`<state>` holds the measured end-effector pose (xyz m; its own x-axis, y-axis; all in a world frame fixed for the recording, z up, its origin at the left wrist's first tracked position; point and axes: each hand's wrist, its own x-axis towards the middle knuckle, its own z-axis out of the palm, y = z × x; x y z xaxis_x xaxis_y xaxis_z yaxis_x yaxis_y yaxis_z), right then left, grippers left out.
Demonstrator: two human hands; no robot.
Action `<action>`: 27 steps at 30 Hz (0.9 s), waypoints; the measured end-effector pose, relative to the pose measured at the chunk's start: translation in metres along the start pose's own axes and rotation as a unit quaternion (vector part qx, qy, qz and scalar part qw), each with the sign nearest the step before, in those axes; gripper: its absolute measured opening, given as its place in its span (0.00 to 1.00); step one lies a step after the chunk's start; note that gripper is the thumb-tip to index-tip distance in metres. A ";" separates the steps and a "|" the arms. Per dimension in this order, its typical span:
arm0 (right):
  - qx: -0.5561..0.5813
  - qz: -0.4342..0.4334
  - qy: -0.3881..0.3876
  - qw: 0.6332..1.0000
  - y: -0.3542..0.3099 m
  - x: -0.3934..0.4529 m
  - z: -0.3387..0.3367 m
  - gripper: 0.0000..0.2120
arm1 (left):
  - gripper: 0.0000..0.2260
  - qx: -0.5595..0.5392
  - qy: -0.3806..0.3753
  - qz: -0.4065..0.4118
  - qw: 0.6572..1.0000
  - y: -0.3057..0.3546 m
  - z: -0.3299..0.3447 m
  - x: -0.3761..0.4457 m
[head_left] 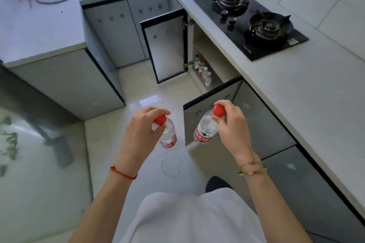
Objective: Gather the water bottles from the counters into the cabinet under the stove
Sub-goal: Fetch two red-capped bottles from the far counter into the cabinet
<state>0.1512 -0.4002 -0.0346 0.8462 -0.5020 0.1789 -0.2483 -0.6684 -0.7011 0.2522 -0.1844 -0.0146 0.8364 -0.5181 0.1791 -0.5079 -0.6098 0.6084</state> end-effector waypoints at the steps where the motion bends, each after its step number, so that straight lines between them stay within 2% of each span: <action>1: -0.001 -0.011 -0.011 1.000 -0.010 0.007 0.012 0.14 | 0.16 0.001 0.008 -0.008 1.000 -0.012 -0.008 0.003; 10: -0.008 -0.059 -0.070 0.996 -0.066 0.092 0.115 0.14 | 0.16 0.013 0.066 -0.061 0.996 -0.103 -0.055 0.060; 19: -0.025 -0.069 -0.074 0.995 -0.087 0.229 0.205 0.14 | 0.17 -0.004 0.026 -0.050 0.998 -0.186 -0.072 0.201; 27: -0.014 -0.027 -0.048 0.998 -0.105 0.339 0.236 0.12 | 0.17 0.009 -0.004 0.004 1.000 -0.219 -0.080 0.336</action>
<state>0.5751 -0.3709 -0.0630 0.8991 -0.4120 0.1480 -0.2142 -0.7088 -0.6721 0.6604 -0.1771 -0.0261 0.8302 -0.5283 0.1781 -0.5192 -0.6163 0.5921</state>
